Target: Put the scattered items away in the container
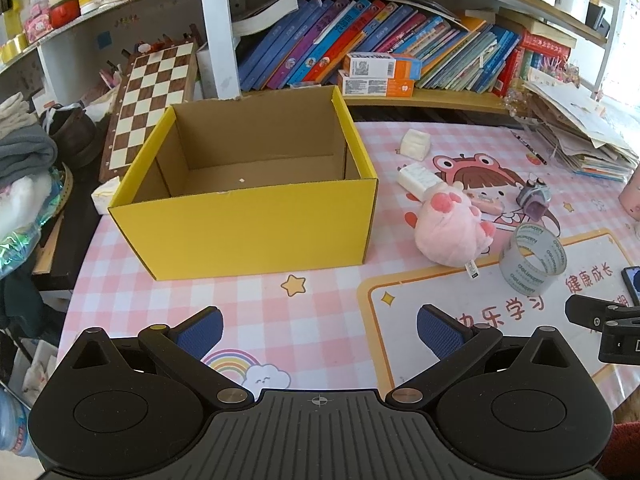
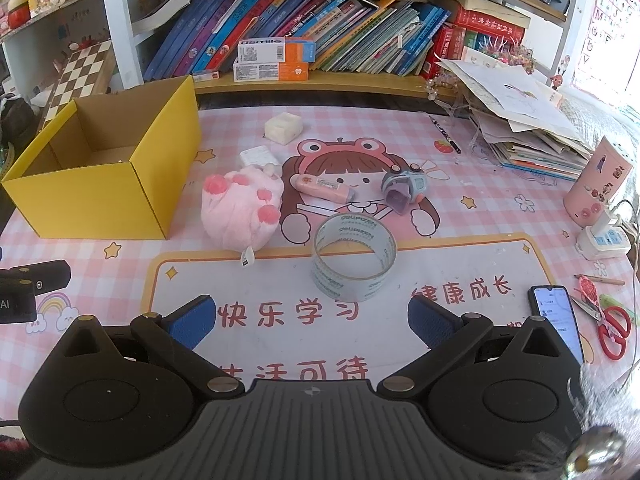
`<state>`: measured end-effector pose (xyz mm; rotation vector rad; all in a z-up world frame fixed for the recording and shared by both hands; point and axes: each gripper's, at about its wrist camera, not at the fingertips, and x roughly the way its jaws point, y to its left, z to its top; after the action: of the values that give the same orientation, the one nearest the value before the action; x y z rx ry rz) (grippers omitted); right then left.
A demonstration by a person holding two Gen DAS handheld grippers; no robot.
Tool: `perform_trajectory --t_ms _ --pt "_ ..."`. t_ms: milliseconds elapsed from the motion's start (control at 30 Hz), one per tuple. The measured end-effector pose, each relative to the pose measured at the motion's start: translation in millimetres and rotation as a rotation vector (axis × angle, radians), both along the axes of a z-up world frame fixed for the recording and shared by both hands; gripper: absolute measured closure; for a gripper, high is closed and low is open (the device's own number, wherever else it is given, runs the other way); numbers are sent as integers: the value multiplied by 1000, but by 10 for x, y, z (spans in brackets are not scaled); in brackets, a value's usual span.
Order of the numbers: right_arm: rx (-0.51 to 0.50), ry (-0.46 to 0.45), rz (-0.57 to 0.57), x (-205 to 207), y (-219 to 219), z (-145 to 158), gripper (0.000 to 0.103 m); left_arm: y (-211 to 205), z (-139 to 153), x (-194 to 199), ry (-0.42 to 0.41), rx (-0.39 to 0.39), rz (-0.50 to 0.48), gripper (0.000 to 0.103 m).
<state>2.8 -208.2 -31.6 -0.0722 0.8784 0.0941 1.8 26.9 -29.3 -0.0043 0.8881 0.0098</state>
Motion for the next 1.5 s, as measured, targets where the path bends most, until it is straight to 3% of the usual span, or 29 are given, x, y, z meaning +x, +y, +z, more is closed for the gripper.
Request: perform_trajectory --t_ms 1500 --pt "3 2 9 39 10 6 0 2 -27 32 14 -9 -6 0"
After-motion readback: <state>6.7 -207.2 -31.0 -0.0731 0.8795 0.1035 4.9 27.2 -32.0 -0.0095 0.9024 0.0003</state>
